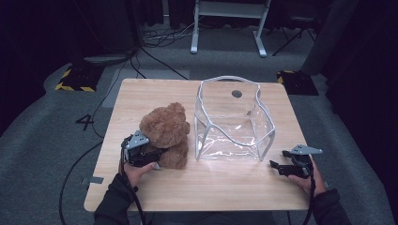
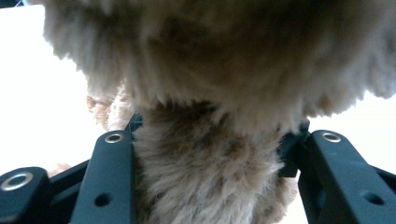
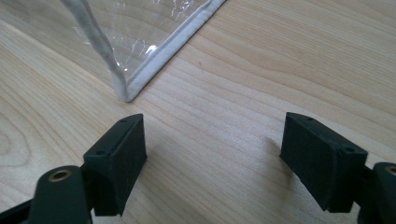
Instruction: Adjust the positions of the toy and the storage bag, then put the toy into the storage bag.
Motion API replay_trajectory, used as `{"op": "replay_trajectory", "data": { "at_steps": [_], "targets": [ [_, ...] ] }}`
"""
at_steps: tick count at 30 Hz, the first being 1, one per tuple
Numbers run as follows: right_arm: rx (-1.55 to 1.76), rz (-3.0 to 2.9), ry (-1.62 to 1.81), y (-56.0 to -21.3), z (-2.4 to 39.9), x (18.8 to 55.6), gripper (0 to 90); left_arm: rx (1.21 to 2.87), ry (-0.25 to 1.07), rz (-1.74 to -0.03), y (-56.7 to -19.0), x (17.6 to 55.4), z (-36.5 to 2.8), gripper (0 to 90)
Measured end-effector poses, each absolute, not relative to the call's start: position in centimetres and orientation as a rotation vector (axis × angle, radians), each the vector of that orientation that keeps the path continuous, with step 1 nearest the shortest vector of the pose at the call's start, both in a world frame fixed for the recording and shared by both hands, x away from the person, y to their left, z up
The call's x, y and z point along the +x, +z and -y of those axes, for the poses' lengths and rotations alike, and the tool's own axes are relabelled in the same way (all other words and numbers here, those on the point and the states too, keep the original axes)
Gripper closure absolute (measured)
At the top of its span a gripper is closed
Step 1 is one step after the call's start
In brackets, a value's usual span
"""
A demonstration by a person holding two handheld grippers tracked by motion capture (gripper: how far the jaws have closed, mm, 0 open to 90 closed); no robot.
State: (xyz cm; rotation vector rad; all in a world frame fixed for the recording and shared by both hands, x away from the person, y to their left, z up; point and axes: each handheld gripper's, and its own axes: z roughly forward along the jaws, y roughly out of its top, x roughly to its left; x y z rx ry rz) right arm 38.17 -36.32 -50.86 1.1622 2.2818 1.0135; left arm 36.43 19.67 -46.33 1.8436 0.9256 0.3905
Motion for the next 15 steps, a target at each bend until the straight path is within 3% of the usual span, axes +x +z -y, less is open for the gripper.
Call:
{"op": "replay_trajectory", "data": {
  "at_steps": [15],
  "targets": [
    [1.162,-2.282,1.013,-50.86,36.32,38.16,22.3,1.822,0.41,-0.919,-46.36,35.98,-19.42,55.0]
  ]
}}
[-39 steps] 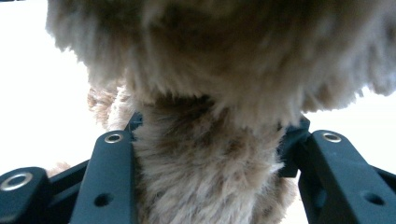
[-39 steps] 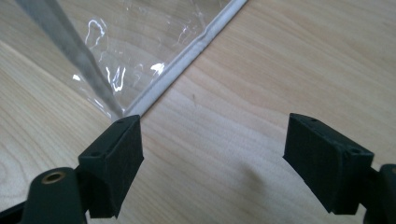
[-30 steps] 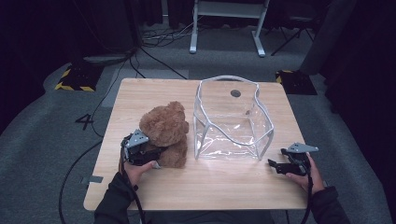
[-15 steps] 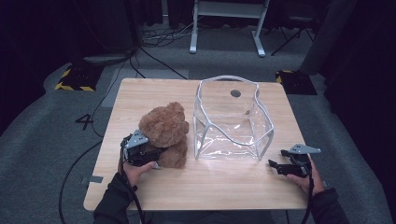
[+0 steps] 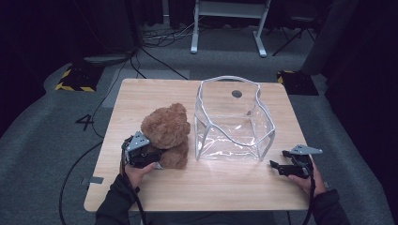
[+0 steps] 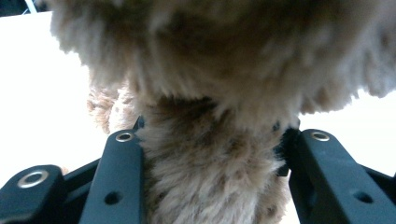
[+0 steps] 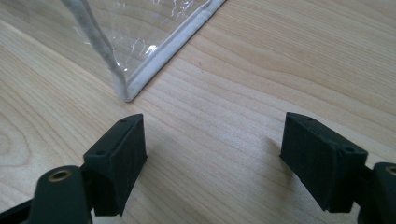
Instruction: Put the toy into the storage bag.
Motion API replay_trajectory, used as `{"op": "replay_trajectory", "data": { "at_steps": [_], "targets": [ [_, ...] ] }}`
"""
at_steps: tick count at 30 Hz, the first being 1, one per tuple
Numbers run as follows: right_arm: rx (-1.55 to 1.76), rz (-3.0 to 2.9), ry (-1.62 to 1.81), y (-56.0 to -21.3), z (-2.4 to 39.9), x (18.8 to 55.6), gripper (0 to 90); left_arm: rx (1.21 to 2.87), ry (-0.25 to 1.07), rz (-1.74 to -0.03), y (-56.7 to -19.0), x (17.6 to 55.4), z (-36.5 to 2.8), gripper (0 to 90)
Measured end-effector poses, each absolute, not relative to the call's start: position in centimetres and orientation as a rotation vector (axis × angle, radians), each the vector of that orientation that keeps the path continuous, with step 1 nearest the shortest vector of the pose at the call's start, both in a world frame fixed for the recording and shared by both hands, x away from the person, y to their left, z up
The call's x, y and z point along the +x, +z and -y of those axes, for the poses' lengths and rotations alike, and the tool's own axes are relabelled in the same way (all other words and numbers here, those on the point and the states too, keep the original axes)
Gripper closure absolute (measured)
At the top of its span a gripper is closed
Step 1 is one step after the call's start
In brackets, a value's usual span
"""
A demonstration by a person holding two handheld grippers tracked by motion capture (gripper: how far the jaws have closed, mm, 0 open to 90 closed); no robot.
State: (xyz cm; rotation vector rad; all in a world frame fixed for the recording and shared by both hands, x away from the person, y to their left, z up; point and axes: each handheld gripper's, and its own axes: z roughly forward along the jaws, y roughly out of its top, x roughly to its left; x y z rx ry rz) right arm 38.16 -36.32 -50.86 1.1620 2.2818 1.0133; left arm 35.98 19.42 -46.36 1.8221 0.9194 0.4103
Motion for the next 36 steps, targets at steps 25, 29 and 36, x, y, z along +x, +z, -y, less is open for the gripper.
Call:
{"op": "replay_trajectory", "data": {
  "at_steps": [25,29,36],
  "targets": [
    [1.16,-2.283,1.015,-50.9,36.4,38.0,22.3,1.728,0.447,-0.909,-43.7,35.0,-19.6,58.3],
    [1.16,-2.283,1.015,-50.9,36.4,38.0,22.3,1.708,0.462,-0.898,-43.0,35.2,-19.7,58.2],
    [1.16,-2.283,1.015,-50.9,36.4,38.0,22.3,1.669,0.48,-0.895,-41.7,35.5,-20.2,58.3]
  ]
}}
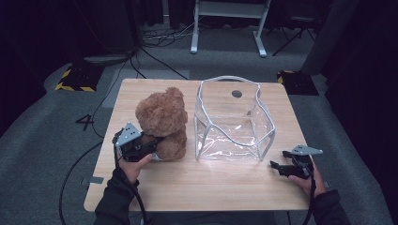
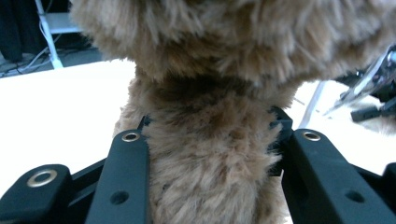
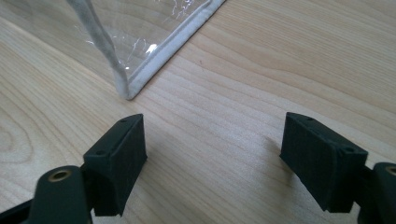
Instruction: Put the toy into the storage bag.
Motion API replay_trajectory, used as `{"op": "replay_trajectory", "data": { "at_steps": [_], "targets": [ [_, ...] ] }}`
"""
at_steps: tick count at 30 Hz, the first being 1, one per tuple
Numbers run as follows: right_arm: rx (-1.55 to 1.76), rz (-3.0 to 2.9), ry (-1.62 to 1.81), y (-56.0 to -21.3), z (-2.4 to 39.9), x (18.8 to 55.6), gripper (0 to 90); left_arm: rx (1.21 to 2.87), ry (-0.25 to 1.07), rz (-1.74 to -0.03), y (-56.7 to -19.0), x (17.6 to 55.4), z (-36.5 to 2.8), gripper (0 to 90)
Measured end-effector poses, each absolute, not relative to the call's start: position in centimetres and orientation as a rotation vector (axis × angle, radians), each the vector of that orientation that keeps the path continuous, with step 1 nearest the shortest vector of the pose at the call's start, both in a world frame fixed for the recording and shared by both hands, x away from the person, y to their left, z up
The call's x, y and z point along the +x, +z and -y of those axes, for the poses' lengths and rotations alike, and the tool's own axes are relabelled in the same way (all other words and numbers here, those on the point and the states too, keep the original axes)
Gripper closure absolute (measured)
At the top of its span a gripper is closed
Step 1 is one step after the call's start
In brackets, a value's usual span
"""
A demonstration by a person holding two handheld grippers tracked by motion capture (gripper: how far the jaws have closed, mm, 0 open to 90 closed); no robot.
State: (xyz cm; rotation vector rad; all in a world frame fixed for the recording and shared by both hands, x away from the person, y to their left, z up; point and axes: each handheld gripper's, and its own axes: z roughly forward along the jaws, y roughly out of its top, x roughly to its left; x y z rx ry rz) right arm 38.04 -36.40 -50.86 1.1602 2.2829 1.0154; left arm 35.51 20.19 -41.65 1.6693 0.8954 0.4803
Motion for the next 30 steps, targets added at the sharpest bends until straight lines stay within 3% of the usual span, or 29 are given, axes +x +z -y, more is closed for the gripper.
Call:
{"op": "replay_trajectory", "data": {
  "at_steps": [30],
  "targets": [
    [1.16,-2.283,1.015,-50.9,36.4,38.0,22.3,1.557,0.563,-0.819,-35.4,36.8,-19.7,58.5]
  ]
}}
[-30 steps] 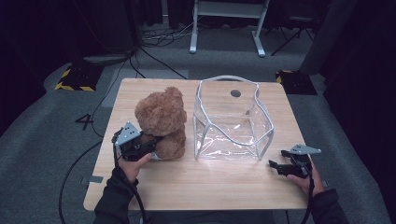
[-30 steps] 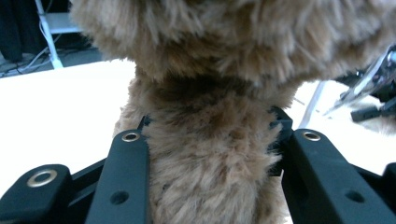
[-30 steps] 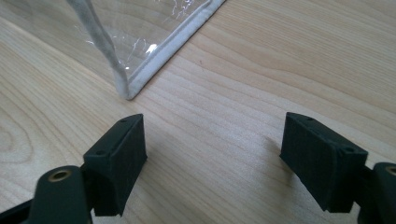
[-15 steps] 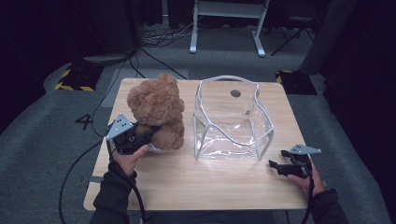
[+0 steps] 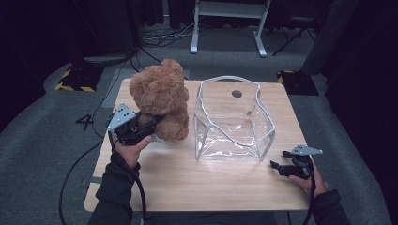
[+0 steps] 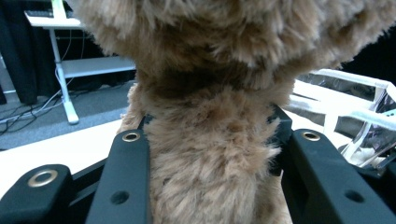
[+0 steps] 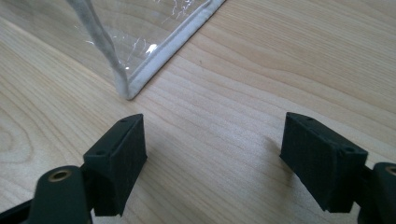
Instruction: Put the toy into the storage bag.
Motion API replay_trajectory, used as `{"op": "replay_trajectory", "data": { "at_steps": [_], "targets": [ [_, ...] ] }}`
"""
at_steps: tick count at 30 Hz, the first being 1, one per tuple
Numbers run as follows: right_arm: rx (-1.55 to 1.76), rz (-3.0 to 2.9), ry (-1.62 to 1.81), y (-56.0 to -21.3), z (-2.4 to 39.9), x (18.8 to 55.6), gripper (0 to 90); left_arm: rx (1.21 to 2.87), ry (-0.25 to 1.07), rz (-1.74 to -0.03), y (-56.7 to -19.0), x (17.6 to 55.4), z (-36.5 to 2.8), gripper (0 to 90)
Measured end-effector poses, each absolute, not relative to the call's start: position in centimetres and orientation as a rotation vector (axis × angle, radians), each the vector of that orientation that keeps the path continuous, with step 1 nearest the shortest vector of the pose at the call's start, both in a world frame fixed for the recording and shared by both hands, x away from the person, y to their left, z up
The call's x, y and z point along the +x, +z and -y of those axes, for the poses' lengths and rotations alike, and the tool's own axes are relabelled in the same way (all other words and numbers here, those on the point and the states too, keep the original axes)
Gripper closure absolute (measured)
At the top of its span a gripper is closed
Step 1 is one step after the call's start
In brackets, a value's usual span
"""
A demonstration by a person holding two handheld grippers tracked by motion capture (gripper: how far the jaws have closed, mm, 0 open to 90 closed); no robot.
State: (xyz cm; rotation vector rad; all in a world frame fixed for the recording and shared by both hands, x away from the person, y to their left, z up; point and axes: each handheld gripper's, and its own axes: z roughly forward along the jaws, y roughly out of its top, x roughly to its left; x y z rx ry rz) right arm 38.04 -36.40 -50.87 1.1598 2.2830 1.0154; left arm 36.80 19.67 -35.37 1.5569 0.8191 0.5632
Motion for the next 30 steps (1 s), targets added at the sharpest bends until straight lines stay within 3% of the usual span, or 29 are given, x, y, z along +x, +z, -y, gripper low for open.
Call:
{"op": "replay_trajectory", "data": {
  "at_steps": [30],
  "targets": [
    [1.16,-2.283,1.015,-50.9,36.4,38.0,22.3,1.496,0.591,-0.769,-31.0,38.1,-18.0,58.5]
  ]
}}
